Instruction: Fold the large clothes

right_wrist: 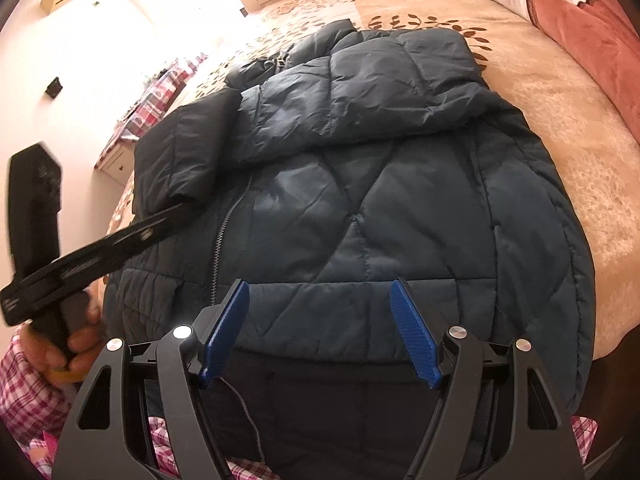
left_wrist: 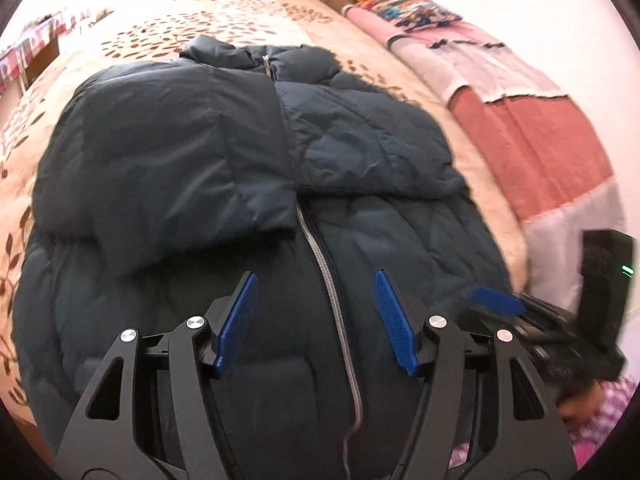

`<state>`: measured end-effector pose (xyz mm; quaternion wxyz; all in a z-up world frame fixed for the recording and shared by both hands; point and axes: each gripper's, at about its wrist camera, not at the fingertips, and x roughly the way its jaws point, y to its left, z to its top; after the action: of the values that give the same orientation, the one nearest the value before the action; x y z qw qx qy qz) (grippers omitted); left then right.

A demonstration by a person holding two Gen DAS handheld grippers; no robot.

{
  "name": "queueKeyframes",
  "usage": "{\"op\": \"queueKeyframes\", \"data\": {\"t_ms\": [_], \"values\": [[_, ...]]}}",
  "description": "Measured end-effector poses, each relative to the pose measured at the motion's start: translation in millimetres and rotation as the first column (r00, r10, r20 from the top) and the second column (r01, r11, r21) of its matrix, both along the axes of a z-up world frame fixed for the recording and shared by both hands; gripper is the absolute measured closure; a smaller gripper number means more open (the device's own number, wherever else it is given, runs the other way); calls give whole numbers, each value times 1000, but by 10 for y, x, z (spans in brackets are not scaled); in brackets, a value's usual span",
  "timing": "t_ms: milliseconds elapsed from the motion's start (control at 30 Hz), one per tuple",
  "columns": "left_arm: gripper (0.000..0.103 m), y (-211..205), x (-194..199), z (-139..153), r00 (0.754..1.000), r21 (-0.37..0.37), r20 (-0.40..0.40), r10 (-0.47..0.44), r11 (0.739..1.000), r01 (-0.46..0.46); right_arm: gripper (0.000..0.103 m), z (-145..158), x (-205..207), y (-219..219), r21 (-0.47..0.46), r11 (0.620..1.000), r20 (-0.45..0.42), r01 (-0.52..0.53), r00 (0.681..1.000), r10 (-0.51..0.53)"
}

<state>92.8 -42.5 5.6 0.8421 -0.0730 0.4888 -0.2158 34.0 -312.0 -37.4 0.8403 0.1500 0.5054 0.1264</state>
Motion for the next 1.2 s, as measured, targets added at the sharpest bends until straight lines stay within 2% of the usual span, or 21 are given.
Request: {"op": "queueKeyframes", "data": {"t_ms": [67, 133, 233, 267, 367, 467, 500, 567, 600, 633, 733, 867, 1033, 1200], "values": [[42, 180, -99, 140, 999, -35, 36, 25, 999, -24, 31, 5, 1, 22, -5, 1000, 2, -6, 1000, 6], [42, 375, -126, 257, 993, -51, 76, 89, 995, -86, 31, 5, 0, 46, -7, 1000, 0, -12, 1000, 12], [38, 715, -50, 333, 958, -33, 131, 257, 966, -255, 31, 2, 1, 105, -12, 1000, -3, -28, 1000, 28], [37, 818, 5, 310, 944, -30, 126, 304, 953, -303, 31, 3, 2, 129, -16, 999, -4, -37, 999, 37], [37, 950, 163, 186, 928, -9, 88, 362, 932, -363, 31, 37, -16, 179, -29, 998, 6, -54, 998, 55], [37, 920, 322, 7, 922, 60, 41, 386, 920, -388, 31, 57, -21, 175, -32, 998, 13, -52, 999, 52], [37, 875, 371, -61, 920, 121, 32, 390, 913, -390, 31, 54, -24, 170, -32, 998, 11, -47, 999, 48], [38, 803, 410, -141, 932, 137, 18, 362, 922, -361, 31, 47, -23, 156, -29, 999, 6, -40, 999, 40], [51, 775, 410, -157, 937, 130, 10, 349, 929, -347, 31, 46, -23, 150, -28, 999, 6, -38, 999, 38], [73, 760, 407, -155, 942, 116, 2, 336, 935, -334, 31, 50, -21, 149, -27, 999, 8, -36, 999, 37], [98, 705, 376, -51, 948, 82, 5, 320, 944, -319, 31, 55, -25, 129, -14, 999, 14, -33, 999, 34], [100, 593, 318, 231, 955, 28, 53, 290, 956, -292, 31, 35, -18, 98, 13, 999, 13, -31, 999, 31], [100, 206, 274, 565, 978, -31, 100, 184, 983, -182, 31, 22, -26, 7, 49, 999, 22, -15, 1000, 14], [100, -280, 333, 621, 993, -29, 96, 70, 997, -68, 31, 22, -40, -110, 82, 997, 27, 12, 1000, -14]]}}
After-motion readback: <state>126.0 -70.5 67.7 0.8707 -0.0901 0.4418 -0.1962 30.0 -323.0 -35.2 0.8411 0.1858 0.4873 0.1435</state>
